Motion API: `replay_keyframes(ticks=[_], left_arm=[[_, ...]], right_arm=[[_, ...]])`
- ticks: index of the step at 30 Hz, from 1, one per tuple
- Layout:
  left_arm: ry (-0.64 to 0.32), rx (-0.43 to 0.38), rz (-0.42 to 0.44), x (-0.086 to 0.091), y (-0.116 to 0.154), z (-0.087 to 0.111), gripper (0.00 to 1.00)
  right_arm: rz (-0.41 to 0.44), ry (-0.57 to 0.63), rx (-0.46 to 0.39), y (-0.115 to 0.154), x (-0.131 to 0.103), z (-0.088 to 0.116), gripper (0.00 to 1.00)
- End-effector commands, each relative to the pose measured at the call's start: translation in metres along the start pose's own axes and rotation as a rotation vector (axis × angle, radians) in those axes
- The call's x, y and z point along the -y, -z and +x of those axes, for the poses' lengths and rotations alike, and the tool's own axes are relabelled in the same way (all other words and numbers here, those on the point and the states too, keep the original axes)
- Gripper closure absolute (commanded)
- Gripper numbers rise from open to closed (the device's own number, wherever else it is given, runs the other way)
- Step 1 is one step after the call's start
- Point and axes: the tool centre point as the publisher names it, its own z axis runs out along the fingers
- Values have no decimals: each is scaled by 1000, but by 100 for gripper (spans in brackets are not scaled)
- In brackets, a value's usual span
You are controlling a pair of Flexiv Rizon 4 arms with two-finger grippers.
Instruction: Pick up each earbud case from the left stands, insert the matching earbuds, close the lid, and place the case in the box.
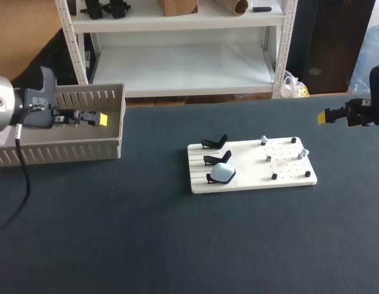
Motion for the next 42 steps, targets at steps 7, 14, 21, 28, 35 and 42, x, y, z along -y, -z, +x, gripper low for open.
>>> replay_keyframes(ticks=[7,14,21,28,35,42], left_arm=[[-293,20,161,13,-12,-24,0],[-414,42,289,29,-28,-18,0],[-573,56,371,58,-30,-7,0],[-686,46,411,76,-47,13,0],[-843,138,372,96,-65,37,0],[-889,142,470,113,-86,57,0]], right_arm=[[-5,1,0,0,1,0,0],[-5,1,0,0,1,0,0],[-5,1,0,0,1,0,0],[-5,1,0,0,1,0,0],[-5,1,0,0,1,0,0],[-5,1,0,0,1,0,0]])
